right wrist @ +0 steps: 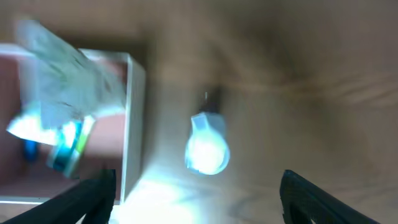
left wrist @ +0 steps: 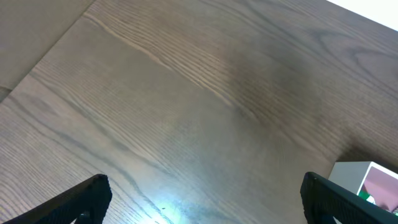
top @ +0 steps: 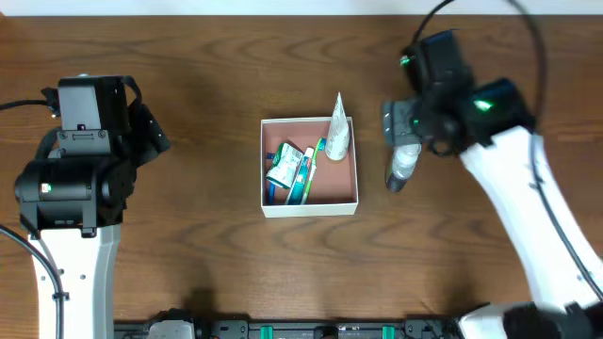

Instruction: Pack container

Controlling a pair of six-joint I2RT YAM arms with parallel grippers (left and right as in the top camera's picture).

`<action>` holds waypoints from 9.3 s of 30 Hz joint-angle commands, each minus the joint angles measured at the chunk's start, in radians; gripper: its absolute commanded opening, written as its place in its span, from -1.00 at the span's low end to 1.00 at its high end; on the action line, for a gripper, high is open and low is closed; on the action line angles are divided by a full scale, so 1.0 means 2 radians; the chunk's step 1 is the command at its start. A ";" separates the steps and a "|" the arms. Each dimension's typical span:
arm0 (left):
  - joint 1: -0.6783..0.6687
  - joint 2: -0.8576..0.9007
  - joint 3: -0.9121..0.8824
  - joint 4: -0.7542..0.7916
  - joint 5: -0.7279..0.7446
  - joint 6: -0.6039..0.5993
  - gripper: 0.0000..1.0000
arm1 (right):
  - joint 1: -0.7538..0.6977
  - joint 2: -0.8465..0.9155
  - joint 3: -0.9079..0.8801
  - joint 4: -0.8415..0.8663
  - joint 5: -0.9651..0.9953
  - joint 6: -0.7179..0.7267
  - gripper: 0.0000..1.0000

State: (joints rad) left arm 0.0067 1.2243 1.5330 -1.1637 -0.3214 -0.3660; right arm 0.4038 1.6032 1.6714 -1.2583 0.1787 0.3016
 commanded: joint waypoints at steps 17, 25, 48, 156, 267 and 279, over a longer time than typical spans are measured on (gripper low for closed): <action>0.003 0.002 0.004 -0.001 -0.006 0.001 0.96 | -0.030 0.059 -0.102 0.062 -0.042 0.023 0.40; 0.003 0.002 0.004 -0.001 -0.006 0.001 0.96 | -0.030 0.059 -0.138 0.091 -0.045 0.028 0.40; 0.003 0.002 0.004 -0.001 -0.006 0.001 0.96 | -0.044 0.031 -0.155 0.112 -0.035 0.043 -0.35; 0.003 0.002 0.004 -0.001 -0.006 0.001 0.96 | -0.178 -0.517 -0.466 0.230 -0.001 -0.009 0.99; 0.035 -0.531 -0.633 0.161 0.107 0.007 0.96 | -0.179 -0.799 -0.742 0.257 -0.041 -0.009 0.98; 0.033 -0.557 -0.655 0.161 0.106 0.007 0.96 | -0.179 -0.799 -0.742 0.257 -0.041 -0.009 0.99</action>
State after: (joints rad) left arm 0.0765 0.1249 0.2424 -0.8284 -0.1108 -0.3626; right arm 0.0544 0.0120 0.1928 -0.7433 0.1001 0.2947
